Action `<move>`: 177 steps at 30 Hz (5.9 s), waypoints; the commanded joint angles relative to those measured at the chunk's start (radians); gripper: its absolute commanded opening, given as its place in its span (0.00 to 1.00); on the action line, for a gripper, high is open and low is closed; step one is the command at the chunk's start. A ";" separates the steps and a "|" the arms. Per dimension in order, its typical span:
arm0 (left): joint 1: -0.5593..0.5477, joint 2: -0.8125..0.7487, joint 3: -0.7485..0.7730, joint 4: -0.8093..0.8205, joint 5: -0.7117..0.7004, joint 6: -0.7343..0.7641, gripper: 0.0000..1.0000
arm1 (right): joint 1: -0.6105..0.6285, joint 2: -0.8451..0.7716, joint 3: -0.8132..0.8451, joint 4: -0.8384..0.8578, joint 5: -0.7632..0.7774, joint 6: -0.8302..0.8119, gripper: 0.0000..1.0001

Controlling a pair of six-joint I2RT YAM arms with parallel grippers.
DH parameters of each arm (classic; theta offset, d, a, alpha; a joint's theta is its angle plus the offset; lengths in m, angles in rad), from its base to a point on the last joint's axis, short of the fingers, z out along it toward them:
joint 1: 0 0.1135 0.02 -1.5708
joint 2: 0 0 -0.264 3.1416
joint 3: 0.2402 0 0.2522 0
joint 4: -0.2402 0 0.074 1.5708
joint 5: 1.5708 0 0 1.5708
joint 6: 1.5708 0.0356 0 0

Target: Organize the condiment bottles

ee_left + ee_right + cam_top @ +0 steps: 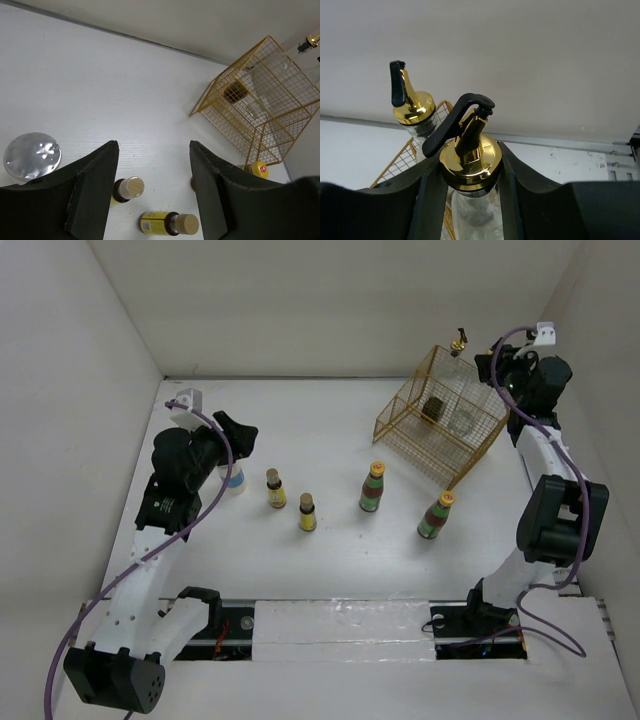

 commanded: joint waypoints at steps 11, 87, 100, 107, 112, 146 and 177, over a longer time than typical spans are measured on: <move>0.003 0.003 0.021 0.029 0.030 -0.022 0.64 | 0.000 -0.050 -0.051 0.125 0.007 0.058 0.45; -0.043 -0.077 0.011 0.044 -0.041 -0.127 1.00 | 0.893 -0.479 -0.398 -0.536 0.578 -0.017 0.20; -0.043 -0.058 -0.022 0.093 0.031 -0.068 1.00 | 0.671 -0.401 -0.064 -0.318 0.604 -0.091 0.17; -0.043 -0.006 -0.012 0.084 0.039 -0.036 1.00 | 0.494 -0.276 0.071 -0.269 0.524 -0.111 0.16; -0.043 0.019 0.017 0.046 -0.045 -0.016 1.00 | 0.393 -0.183 0.159 -0.243 0.437 -0.100 0.14; -0.043 0.092 0.026 0.055 -0.005 -0.005 1.00 | 0.385 0.008 -0.001 -0.063 0.375 -0.082 0.13; -0.052 -0.053 0.008 0.092 0.088 -0.033 1.00 | 0.672 -0.978 -0.507 -0.977 0.915 0.226 0.89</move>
